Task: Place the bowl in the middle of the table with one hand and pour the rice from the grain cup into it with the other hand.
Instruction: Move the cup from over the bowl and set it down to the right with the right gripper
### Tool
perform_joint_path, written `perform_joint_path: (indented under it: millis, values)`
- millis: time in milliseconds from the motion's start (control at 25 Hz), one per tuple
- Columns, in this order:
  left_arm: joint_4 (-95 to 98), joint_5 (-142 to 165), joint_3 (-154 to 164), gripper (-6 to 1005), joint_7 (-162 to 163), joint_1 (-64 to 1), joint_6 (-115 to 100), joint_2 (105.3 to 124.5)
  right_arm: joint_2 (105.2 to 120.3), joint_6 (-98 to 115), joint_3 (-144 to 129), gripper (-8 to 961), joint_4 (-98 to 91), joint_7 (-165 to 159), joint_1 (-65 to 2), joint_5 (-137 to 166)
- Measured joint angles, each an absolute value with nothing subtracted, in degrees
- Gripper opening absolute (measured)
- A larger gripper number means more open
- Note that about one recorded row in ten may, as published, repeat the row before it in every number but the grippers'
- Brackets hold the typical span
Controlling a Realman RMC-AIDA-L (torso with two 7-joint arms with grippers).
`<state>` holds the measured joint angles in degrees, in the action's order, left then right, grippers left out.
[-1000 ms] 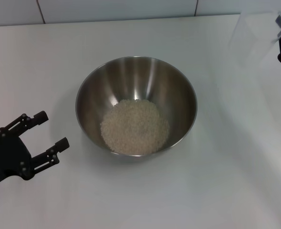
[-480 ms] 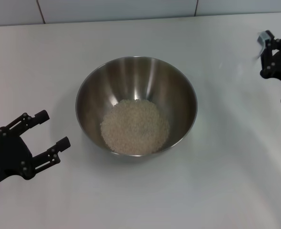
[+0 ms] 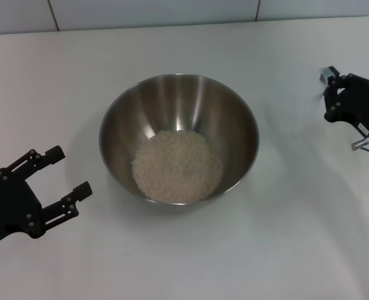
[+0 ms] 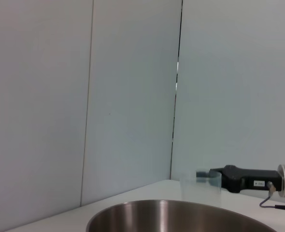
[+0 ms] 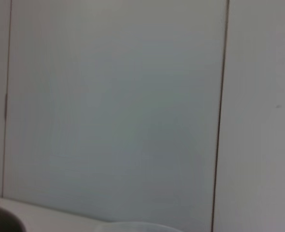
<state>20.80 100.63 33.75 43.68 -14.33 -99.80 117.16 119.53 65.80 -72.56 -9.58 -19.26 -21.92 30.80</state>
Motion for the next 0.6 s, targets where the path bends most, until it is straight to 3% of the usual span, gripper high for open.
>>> perform_joint_path:
  millis: [600]
  values:
    - [20.8,100.63,33.75,811,43.62,-14.15,-100.56,116.98,119.71,63.26,-73.01,15,-6.72,-19.44,-24.43,31.19]
